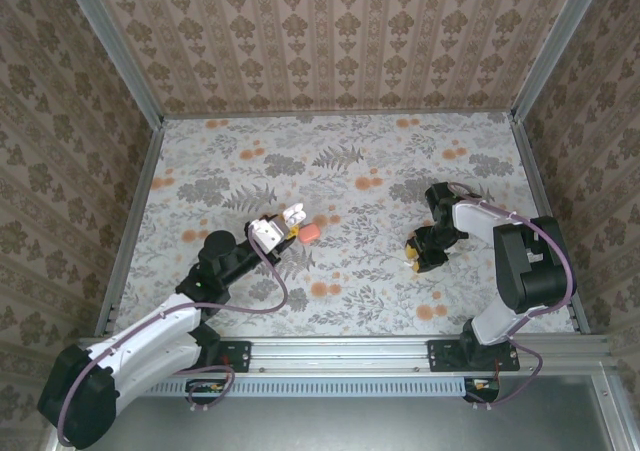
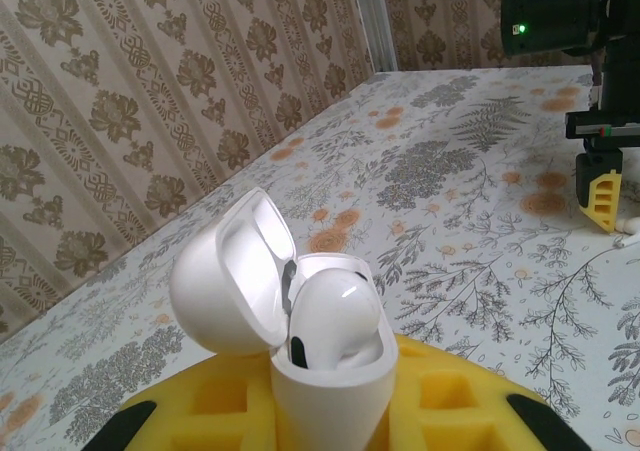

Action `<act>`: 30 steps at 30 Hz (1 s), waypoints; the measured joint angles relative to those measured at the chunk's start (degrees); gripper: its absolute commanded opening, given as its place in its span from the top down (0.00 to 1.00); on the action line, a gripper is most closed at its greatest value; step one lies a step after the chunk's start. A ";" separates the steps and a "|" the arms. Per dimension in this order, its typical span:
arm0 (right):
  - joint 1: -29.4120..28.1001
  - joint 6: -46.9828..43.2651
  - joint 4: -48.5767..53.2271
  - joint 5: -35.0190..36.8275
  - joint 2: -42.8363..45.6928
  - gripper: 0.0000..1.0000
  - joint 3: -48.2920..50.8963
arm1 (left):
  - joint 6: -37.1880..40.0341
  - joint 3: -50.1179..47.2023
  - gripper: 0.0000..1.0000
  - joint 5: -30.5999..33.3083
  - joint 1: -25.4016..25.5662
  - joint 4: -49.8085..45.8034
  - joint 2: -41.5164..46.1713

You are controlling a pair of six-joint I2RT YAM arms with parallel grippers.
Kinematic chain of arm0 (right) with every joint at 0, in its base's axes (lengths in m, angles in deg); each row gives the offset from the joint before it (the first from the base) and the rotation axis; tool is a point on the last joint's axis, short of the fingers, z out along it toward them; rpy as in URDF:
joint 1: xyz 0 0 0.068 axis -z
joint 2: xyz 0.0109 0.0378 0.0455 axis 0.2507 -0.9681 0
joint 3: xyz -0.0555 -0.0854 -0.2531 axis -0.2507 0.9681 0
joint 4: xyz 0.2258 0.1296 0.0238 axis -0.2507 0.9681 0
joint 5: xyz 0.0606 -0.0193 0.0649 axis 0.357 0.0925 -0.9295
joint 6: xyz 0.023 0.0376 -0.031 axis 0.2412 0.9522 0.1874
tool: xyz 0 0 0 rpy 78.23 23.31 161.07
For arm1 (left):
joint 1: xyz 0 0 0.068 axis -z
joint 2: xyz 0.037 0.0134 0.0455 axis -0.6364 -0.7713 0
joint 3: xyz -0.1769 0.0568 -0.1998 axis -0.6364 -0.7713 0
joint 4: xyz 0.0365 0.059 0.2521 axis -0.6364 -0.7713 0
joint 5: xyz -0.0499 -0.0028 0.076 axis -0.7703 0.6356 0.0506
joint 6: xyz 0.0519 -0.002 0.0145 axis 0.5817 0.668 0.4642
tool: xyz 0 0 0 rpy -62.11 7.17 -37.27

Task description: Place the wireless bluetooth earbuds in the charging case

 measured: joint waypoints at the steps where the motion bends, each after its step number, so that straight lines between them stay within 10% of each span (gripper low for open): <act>1: 0.00 -0.02 0.04 0.00 0.00 0.69 0.00 | 0.00 0.00 0.89 0.11 0.00 0.00 0.00; 30: -4.31 -6.95 0.72 2.27 3.06 0.71 -6.86 | -1.11 0.07 0.89 -0.90 -0.39 -1.09 -6.58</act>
